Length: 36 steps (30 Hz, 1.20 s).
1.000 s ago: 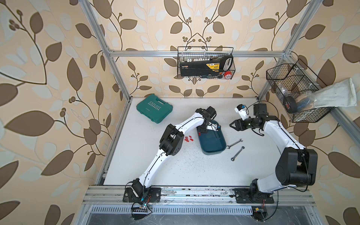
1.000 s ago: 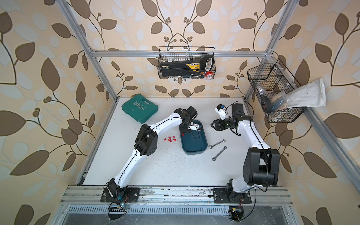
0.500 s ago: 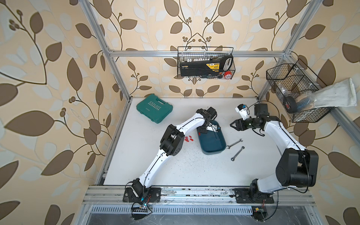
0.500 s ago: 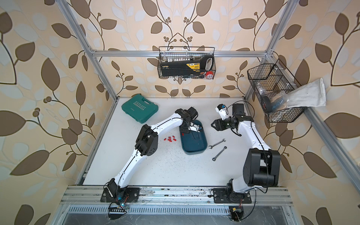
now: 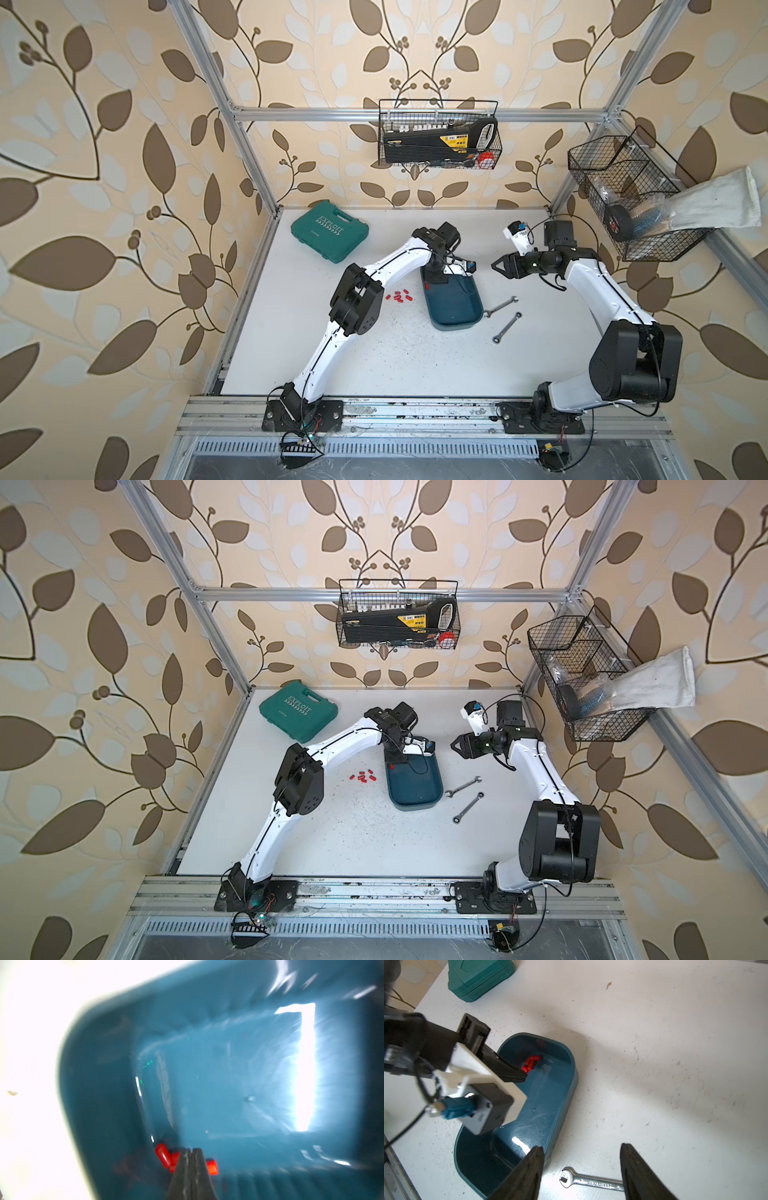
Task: Take the screw protection sleeves out of the storage box
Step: Pick up the screw protection sleeve from the storage box, then place the screw protection sleeve at the center of the board.
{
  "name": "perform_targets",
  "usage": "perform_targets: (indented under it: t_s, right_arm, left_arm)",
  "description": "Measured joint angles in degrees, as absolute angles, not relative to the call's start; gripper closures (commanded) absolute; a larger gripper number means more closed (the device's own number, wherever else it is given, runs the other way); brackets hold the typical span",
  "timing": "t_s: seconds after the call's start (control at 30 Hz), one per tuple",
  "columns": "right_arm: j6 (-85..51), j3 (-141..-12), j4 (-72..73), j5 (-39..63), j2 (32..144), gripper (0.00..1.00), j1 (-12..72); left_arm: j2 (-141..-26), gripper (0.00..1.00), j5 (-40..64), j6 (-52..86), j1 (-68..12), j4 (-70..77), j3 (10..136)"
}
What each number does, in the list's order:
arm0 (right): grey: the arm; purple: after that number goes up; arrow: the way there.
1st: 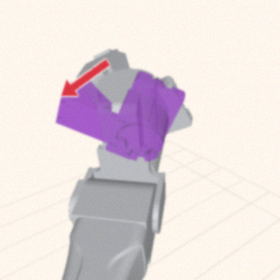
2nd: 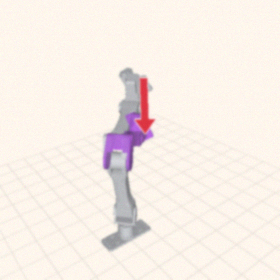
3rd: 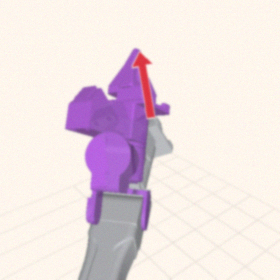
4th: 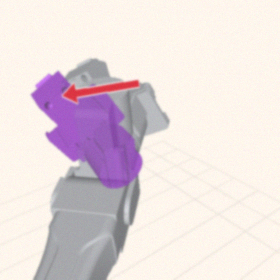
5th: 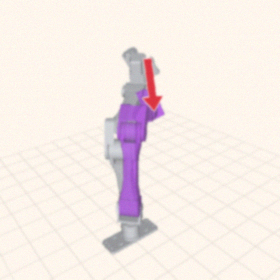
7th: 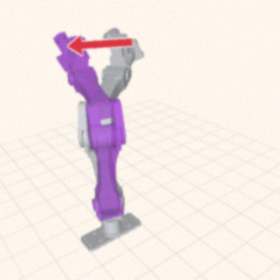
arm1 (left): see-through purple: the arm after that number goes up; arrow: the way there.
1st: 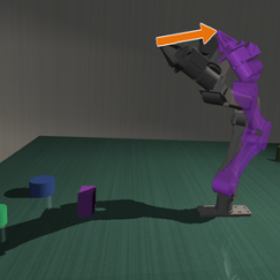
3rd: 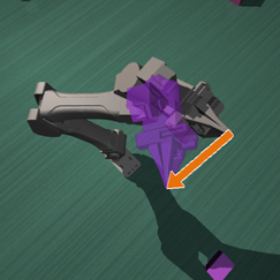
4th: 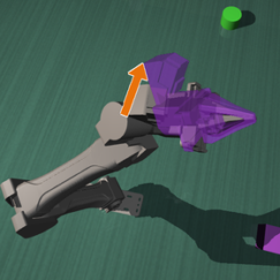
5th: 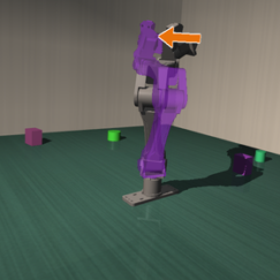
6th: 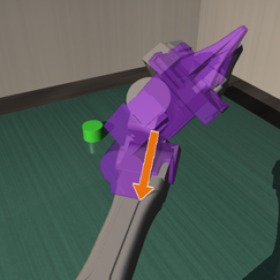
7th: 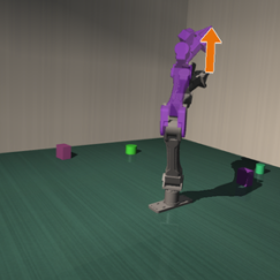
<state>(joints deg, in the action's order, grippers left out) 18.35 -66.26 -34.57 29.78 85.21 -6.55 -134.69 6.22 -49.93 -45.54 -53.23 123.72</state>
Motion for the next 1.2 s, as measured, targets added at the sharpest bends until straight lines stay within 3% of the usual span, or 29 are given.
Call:
perform_targets:
  t_s: [0.27, 0.43, 0.6, 0.73, 0.9, 1.2]
  right_arm:
    - [20.1, -66.3, -37.1, 30.3, 85.0, 0.38, -6.5]
    - [22.3, -66.3, -39.5, 32.0, 84.2, 0.37, -4.8]
    - [24.3, -66.3, -39.9, 31.9, 83.3, 0.37, 2.6]
    - [24.3, -66.3, -39.8, 31.5, 84.0, 0.37, 7.3]
    - [24.3, -66.3, -39.7, 30.1, 85.9, 0.37, 9.6]
    - [24.3, -66.3, -39.4, 28.5, 86.1, 0.37, 10.6]
  left_arm:
    - [-125.8, 1.00, 17.5, -41.6, -41.8, -53.5, 117.6]
    - [-116.4, 1.00, 22.9, -36.7, -34.5, -53.4, 104.0]
    - [-109.3, 1.00, 21.8, -32.7, -25.8, -50.8, 90.5]
    - [-110.0, 1.00, 18.5, -30.5, -24.4, -48.4, 86.3]
    - [-113.9, 0.89, 16.7, -27.6, -25.3, -45.8, 86.2]
    - [-118.8, 0.78, 16.6, -24.2, -25.3, -44.8, 86.4]
